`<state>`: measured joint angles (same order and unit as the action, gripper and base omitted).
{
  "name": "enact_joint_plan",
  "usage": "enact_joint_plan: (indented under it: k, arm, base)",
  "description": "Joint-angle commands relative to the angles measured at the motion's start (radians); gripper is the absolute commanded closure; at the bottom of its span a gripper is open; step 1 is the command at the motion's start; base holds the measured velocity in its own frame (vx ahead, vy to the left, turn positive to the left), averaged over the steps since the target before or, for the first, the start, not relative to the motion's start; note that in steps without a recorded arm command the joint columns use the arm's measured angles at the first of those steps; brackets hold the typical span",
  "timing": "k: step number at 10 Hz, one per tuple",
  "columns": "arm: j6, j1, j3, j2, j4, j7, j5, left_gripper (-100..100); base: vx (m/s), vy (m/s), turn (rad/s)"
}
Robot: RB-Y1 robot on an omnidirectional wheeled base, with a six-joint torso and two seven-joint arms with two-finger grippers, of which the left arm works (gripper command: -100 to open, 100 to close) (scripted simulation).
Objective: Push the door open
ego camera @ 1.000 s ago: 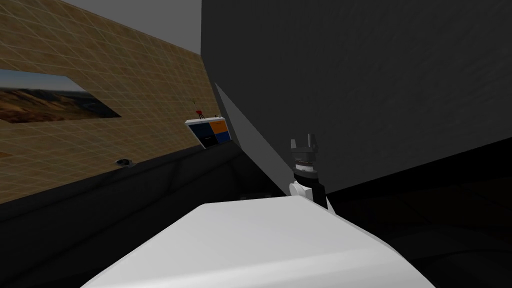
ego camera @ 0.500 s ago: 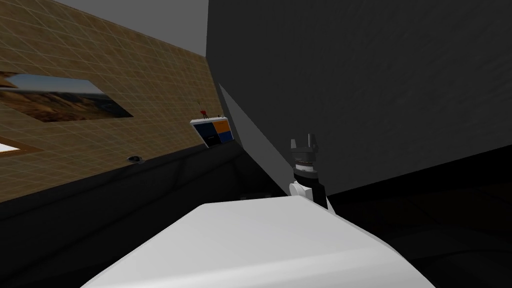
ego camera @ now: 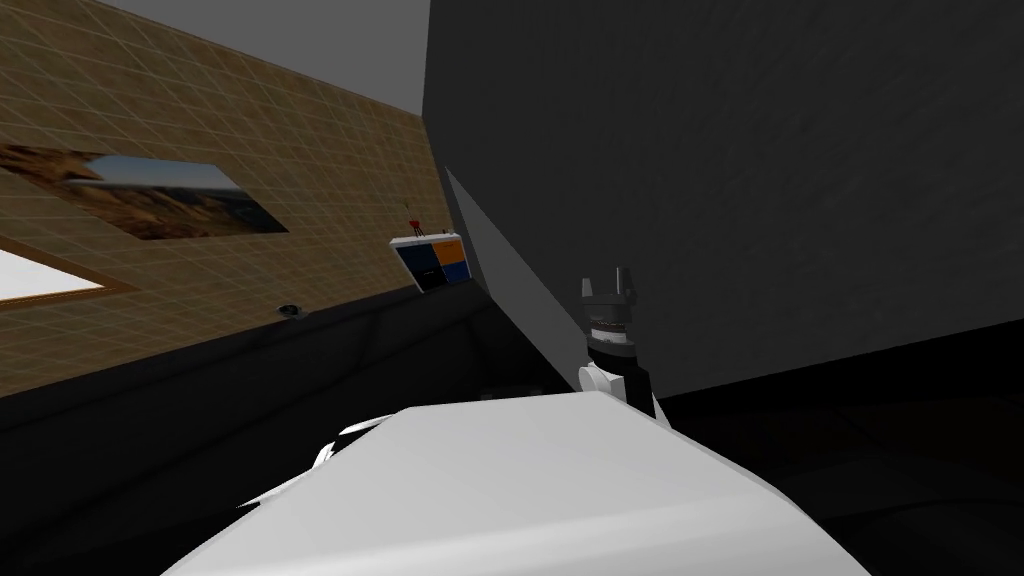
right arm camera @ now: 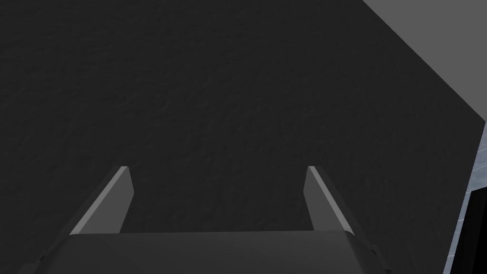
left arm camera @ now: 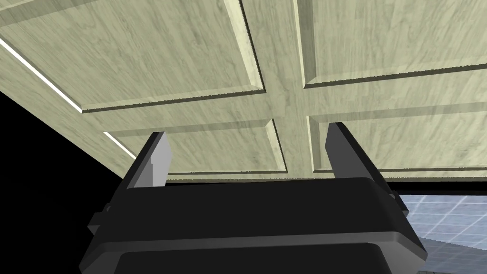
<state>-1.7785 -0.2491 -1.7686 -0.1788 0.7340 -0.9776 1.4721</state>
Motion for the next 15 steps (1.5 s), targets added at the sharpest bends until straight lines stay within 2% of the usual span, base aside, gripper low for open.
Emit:
enact_joint_plan:
  k: [1, 4, 6, 8, 10, 11, 14, 15]
  arm:
    - [-0.007, -0.034, 0.010, -0.004, -0.006, -0.015, 0.006, -100]
    - [-0.016, -0.087, 0.016, -0.004, -0.029, -0.020, 0.013, -100]
    - [-0.024, -0.124, 0.015, 0.005, -0.043, -0.019, 0.017, -100]
    - [-0.032, -0.160, 0.009, 0.022, -0.055, -0.013, 0.020, -100]
    - [-0.041, -0.196, -0.006, 0.052, -0.064, 0.002, 0.023, -100]
    - [-0.044, -0.208, -0.011, 0.063, -0.067, 0.007, 0.024, -100]
    - [-0.054, -0.240, -0.037, 0.113, -0.066, 0.037, 0.029, -100]
    - [-0.054, -0.240, -0.037, 0.113, -0.066, 0.037, 0.029, -100]
  base:
    - [-0.017, -0.045, 0.106]
    - [-0.023, -0.065, 0.096]
    - [-0.028, -0.105, 0.104]
    - [-0.044, -0.109, 0.104]
    - [-0.074, -0.071, 0.082]
    - [-0.101, -0.116, 0.097]
    - [-0.105, -0.140, 0.137]
    - [-0.084, -0.113, 0.075]
